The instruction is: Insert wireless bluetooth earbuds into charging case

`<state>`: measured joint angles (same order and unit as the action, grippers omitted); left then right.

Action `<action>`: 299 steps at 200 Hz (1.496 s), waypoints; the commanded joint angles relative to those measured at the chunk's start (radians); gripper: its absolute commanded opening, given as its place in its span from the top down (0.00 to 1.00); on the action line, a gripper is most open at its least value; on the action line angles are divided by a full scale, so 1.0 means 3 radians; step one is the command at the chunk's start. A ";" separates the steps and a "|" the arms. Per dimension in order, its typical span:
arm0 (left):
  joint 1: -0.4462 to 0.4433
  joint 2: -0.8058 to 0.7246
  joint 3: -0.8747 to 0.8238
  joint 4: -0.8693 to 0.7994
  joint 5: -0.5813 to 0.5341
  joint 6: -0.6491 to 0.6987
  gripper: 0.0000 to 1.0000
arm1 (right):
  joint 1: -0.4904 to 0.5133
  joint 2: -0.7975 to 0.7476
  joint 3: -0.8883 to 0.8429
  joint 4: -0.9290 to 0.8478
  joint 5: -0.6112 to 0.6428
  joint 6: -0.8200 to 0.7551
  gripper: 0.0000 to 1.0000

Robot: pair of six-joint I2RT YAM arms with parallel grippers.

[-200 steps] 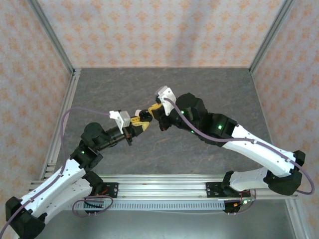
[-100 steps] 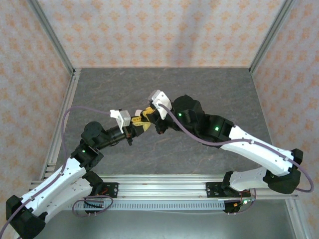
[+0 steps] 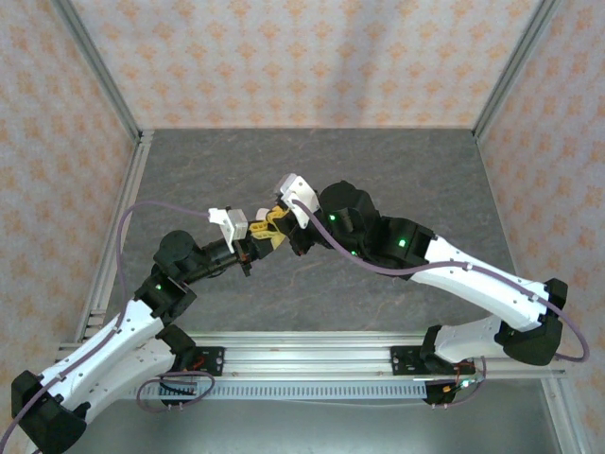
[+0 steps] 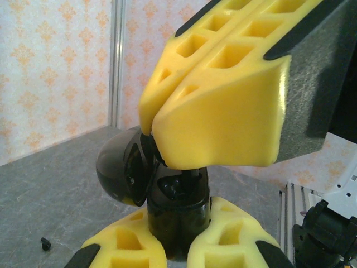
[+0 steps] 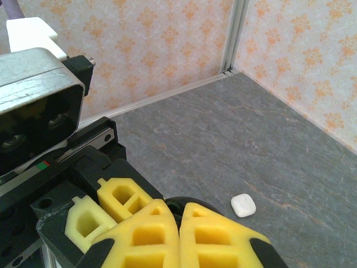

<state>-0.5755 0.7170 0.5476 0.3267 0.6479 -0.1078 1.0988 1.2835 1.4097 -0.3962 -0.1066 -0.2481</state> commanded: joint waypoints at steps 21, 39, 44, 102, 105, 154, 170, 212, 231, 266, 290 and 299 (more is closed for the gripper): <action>0.0000 -0.0079 0.0118 0.0129 0.0072 0.0012 1.00 | 0.0014 0.0003 -0.0057 -0.0065 -0.0106 0.0001 0.95; 0.0000 -0.0084 0.0123 0.0134 0.0066 0.0002 1.00 | 0.0014 0.0006 -0.0082 -0.0070 -0.0158 0.0032 0.95; -0.0002 -0.0084 0.0125 0.0138 0.0069 -0.0001 1.00 | 0.0013 0.0011 -0.0090 -0.0065 -0.0170 0.0037 0.95; -0.0004 -0.0079 0.0149 0.0097 0.0064 0.0006 1.00 | 0.0013 -0.0018 -0.0102 -0.0061 -0.0120 0.0175 0.70; -0.0002 -0.0073 0.0148 0.0097 0.0065 0.0006 1.00 | 0.0014 -0.0023 -0.0093 -0.0056 -0.0100 0.0191 0.68; -0.0001 -0.0058 0.0121 0.0092 0.0061 0.0018 1.00 | -0.0122 -0.0314 -0.0207 0.0353 -0.0263 0.0685 0.42; 0.0001 -0.0058 0.0113 0.0097 0.0059 0.0017 1.00 | -0.0199 -0.0441 -0.0198 0.0413 -0.0351 0.0843 0.41; -0.0003 -0.0073 0.0076 0.0020 0.0020 0.0109 1.00 | -0.0363 -0.0465 -0.0016 0.0221 -0.0402 0.1077 0.40; -0.0002 -0.0088 -0.0004 -0.0017 -0.0066 0.0185 1.00 | -0.0438 -0.0313 0.0179 -0.0141 -0.0049 0.1188 0.40; -0.0003 -0.0094 -0.0170 -0.0046 -0.0127 0.0235 1.00 | -0.0835 0.0266 0.0541 -0.1051 0.0297 0.1646 0.40; -0.0001 -0.0061 -0.0310 -0.0038 -0.0198 0.0257 1.00 | -0.1144 0.0577 0.0376 -0.1110 0.0083 0.1981 0.41; 0.0000 -0.0030 -0.0399 0.0068 -0.0225 0.0217 1.00 | -0.1236 0.0693 0.0281 -0.1049 -0.0014 0.2065 0.42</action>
<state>-0.5755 0.7025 0.4789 0.3115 0.6155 -0.0547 0.7895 1.4166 1.5482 -0.6117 -0.0834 0.2424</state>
